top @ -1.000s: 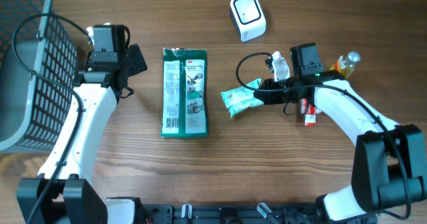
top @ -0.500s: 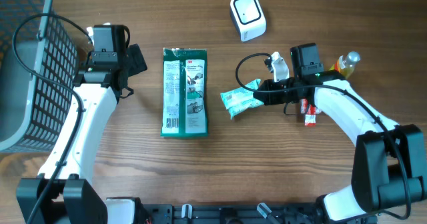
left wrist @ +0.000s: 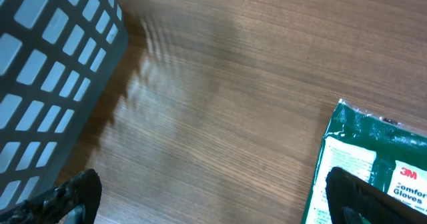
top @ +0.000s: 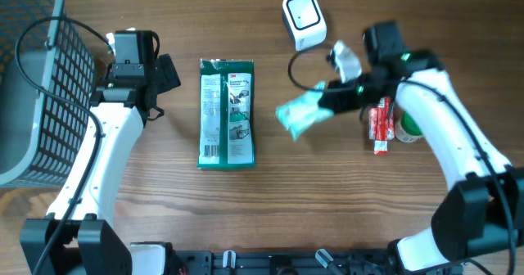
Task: Scan the item barcode
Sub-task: 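Lift the wipes pouch up to the white scanner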
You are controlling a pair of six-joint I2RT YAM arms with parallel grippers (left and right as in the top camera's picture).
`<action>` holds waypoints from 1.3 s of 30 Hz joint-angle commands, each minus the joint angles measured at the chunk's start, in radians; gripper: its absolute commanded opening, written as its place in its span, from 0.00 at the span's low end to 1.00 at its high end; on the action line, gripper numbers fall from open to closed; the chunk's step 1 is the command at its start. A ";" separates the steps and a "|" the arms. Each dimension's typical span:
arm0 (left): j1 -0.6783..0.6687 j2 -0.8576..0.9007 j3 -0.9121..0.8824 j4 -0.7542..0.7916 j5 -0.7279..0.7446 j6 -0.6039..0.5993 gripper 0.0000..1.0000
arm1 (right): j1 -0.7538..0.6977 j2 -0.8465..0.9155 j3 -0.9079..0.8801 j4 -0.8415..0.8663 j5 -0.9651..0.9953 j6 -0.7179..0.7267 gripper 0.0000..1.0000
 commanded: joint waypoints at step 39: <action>0.005 -0.001 0.011 0.003 -0.010 0.009 1.00 | 0.211 0.458 0.481 0.660 1.116 -0.674 0.04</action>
